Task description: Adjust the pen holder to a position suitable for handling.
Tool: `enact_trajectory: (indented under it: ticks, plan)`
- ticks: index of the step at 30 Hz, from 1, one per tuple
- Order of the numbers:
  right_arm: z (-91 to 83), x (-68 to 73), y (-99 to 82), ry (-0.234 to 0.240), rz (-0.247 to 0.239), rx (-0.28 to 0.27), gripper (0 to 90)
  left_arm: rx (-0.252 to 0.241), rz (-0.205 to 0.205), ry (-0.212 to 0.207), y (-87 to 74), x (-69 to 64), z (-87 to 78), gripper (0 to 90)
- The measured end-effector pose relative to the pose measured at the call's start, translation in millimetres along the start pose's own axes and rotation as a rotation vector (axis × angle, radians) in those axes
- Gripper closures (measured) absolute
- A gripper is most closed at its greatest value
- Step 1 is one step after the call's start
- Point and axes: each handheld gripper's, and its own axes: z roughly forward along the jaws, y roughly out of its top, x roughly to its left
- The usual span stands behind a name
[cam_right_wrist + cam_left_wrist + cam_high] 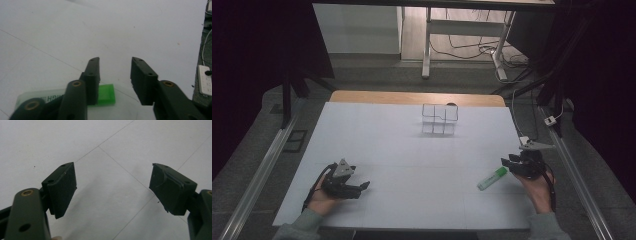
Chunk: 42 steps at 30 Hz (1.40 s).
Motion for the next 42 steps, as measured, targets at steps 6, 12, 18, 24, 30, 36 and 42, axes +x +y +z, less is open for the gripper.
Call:
enact_trajectory:
  ticks: [6, 12, 18, 24, 30, 36, 42]
  plan:
    - [3.9, -4.7, -3.1, -0.012, -0.008, 0.046, 82.9, -0.001, -0.001, -0.001, -0.2, -0.1, 0.0, 21.5]
    - [10.7, -9.6, -8.1, -0.007, -0.002, 0.08, 89.3, 0.0, 0.0, 0.0, -0.3, -0.1, -0.3, 21.5]
    - [17.4, -10.9, -11.5, -0.007, -0.004, 0.118, 89.2, 0.001, 0.001, 0.0, -0.6, 0.2, -0.5, 21.5]
    - [20.3, -10.7, -13.0, -0.005, -0.005, 0.134, 89.2, 0.004, 0.004, 0.002, -1.0, 0.6, -0.7, 21.5]
    - [23.3, -11.1, -14.9, -0.005, -0.007, 0.152, 89.3, 0.004, 0.007, 0.003, -1.2, 0.4, -0.9, 21.5]
    - [23.0, -10.5, -14.7, -0.001, -0.008, 0.155, 89.3, 0.004, 0.008, 0.003, -1.4, 0.7, -0.9, 21.5]
    - [23.0, -9.4, -14.5, -0.001, -0.015, 0.156, 89.3, 0.005, 0.01, 0.003, -1.6, 0.7, -1.1, 21.5]
